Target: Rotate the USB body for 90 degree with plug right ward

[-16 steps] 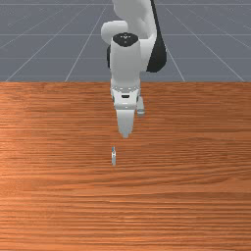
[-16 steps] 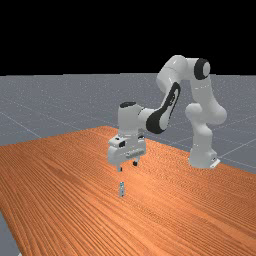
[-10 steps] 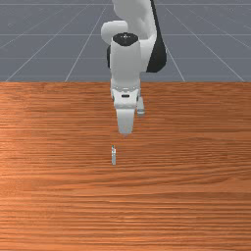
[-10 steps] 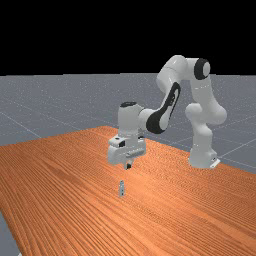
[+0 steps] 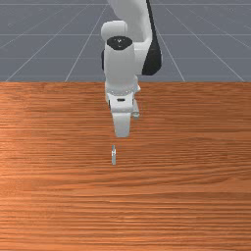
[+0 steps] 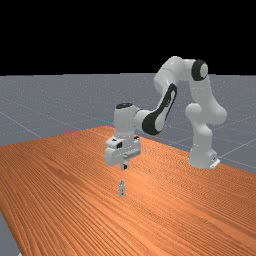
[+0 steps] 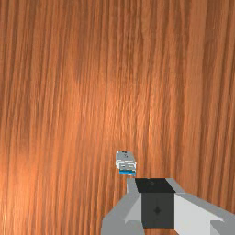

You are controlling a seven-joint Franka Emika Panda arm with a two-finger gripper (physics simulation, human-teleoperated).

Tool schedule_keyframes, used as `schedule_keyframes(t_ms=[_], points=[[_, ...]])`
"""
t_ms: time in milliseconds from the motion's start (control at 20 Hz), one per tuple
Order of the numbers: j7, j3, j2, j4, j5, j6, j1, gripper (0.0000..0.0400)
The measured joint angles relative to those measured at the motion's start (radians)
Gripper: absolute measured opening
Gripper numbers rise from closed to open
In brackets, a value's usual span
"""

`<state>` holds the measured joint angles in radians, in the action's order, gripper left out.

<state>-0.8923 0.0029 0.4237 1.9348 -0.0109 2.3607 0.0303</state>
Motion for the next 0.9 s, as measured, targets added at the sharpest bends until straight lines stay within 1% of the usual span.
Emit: schedule_keyframes(t_ms=[100,250,350,400,450,600,700,800,900], points=[[-0.044,-0.006,0.003,-0.005,0.004,-0.001,0.026,0.0000],[-0.055,-0.020,0.008,-0.012,0.010,-0.004,0.052,0.0000],[-0.126,-0.018,0.013,-0.022,0.011,-0.007,0.078,0.0000],[-0.075,-0.034,0.037,-0.072,0.011,-0.083,0.076,0.0000],[-0.073,-0.037,0.061,-0.102,0.009,-0.110,0.080,0.0000],[-0.070,-0.039,0.137,-0.132,0.007,-0.089,0.080,0.0000],[-0.073,-0.037,0.176,-0.100,0.012,0.012,0.082,0.0000],[-0.072,-0.037,0.224,-0.111,0.012,0.039,0.082,0.0000],[-0.074,-0.035,0.232,-0.095,0.015,0.073,0.083,0.0000]])
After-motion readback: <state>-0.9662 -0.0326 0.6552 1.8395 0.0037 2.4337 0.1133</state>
